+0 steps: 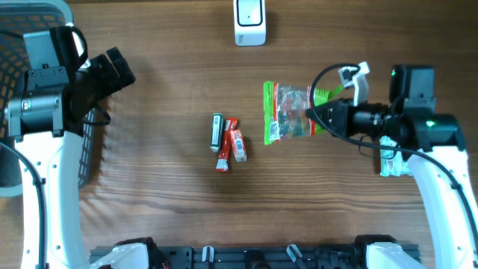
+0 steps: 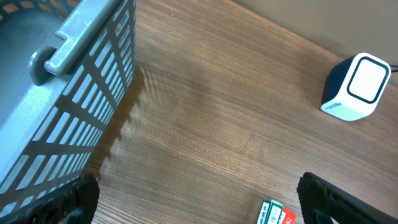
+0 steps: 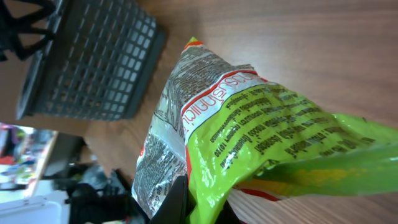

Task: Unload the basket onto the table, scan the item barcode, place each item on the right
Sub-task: 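Raise the snack bag upward toward the scanner, then carry the snack bag to the table's right side and release it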

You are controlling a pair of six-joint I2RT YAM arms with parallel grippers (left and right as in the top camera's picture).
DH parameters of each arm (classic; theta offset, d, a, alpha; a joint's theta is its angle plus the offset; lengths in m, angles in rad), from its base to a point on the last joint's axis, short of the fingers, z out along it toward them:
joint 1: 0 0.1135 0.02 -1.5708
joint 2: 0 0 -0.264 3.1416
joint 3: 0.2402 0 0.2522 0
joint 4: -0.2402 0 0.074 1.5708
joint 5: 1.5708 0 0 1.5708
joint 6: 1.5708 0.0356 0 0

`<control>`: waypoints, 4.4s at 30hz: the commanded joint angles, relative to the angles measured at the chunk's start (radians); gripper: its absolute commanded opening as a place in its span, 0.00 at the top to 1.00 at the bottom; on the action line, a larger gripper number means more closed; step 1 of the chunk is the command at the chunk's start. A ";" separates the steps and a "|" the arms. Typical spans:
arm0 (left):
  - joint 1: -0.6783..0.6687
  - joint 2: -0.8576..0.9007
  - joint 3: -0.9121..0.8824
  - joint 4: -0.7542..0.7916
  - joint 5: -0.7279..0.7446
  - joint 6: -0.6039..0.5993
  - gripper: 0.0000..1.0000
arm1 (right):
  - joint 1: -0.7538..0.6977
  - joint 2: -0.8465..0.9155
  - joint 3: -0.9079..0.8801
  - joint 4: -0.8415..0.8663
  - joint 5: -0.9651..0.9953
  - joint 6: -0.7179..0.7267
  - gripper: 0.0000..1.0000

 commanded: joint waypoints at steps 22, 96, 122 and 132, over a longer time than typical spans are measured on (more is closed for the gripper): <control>0.004 -0.007 0.010 0.002 -0.006 0.020 0.00 | 0.447 0.668 1.170 -0.404 0.904 -0.427 0.95; 0.004 -0.007 0.010 0.002 -0.006 0.020 0.00 | 0.438 0.766 1.165 -0.211 1.232 -0.227 0.96; 0.004 -0.007 0.010 0.002 -0.006 0.020 0.00 | -0.165 0.780 0.526 -0.311 0.866 -0.014 0.22; 0.004 -0.007 0.010 0.002 -0.006 0.020 0.00 | -0.093 0.769 0.825 -0.521 0.650 -0.016 0.24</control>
